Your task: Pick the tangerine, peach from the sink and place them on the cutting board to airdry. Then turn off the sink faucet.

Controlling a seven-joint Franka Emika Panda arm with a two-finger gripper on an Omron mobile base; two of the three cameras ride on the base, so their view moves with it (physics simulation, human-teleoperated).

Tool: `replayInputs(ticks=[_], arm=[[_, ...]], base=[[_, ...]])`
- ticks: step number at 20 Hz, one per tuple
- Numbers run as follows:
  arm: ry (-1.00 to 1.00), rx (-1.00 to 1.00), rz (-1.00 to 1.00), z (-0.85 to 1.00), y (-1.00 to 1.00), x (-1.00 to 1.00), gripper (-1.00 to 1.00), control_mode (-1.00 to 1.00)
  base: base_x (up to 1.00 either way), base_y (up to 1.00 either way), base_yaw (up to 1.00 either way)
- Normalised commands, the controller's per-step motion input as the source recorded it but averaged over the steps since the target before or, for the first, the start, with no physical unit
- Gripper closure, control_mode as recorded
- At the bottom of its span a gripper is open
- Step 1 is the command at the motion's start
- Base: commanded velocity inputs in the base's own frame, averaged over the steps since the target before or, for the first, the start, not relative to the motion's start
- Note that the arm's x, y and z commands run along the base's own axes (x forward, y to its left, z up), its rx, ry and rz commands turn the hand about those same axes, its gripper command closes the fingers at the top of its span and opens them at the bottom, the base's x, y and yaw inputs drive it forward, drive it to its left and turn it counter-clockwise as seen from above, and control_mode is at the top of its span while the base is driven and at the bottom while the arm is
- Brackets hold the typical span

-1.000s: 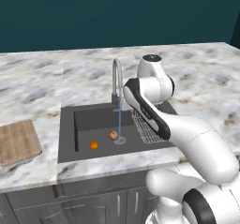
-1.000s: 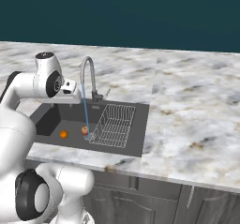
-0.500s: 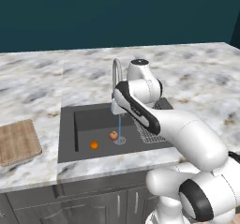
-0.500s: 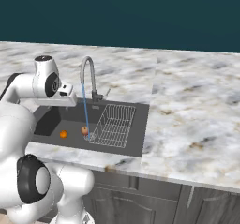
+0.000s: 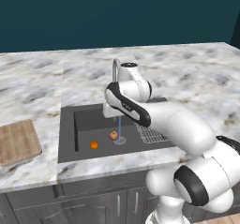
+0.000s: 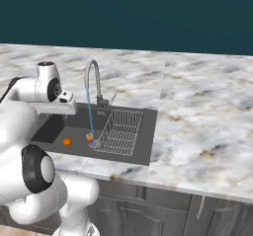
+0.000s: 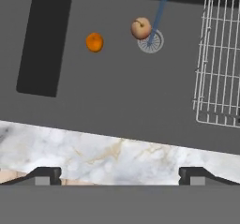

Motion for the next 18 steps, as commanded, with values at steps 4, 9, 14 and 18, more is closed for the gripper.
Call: replayInputs(ticks=[4,9,14,18], arm=[[0.16,0.00,0.00,-0.28,0.14,0.16,-1.00,-1.00],[0.15,0.00,0.00,-0.25,0.09,0.18,-1.00,-1.00],[0.00,0.00,0.01,-0.26,0.16,0.11,-1.00,-1.00],[-0.04,0.00,0.00,-0.26,0.09,0.15,-1.00,-1.00]], base=[[0.00,0.00,0.00],[0.00,0.00,0.00],[0.00,0.00,0.00],[0.00,0.00,0.00]])
